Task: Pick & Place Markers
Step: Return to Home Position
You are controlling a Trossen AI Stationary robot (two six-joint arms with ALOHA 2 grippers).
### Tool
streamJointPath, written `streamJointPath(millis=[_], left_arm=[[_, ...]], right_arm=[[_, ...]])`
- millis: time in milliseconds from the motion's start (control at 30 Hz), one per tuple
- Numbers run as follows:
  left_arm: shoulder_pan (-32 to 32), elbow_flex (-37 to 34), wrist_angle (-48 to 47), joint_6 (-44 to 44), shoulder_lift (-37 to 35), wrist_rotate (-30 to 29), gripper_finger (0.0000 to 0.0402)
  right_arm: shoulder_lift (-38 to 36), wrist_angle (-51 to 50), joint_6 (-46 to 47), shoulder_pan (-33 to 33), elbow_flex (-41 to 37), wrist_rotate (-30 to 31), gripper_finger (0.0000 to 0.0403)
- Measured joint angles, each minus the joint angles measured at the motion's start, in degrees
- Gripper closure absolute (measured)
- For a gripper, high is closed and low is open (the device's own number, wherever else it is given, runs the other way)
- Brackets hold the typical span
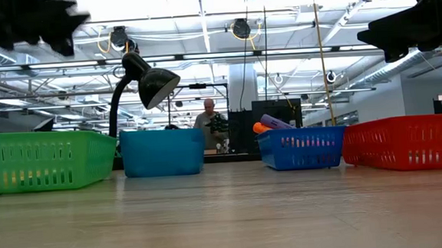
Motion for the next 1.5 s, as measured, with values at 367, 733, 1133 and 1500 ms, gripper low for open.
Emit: streamJointPath(millis=[367,733,1133,1500], left_arm=[[5.6,6.3,-13.9,-2.0,-4.1,9.1,0.0240],[6.4,-6.4,-1.7,-3.6,-4.1,10.4,0.0240],[6.4,-6.4,-5.7,-0.7,-4.0,8.4,0.0240],[6.4,-6.4,-6.1,-3.4,-4.0,8.3,0.0240]], right_arm=[[0.0,0.0,0.0,0.0,0.0,0.0,0.0257],[0.0,0.0,0.0,0.0,0.0,0.0,0.0257],[0.0,0.0,0.0,0.0,0.0,0.0,0.0257],[0.0,0.0,0.0,0.0,0.0,0.0,0.0257]])
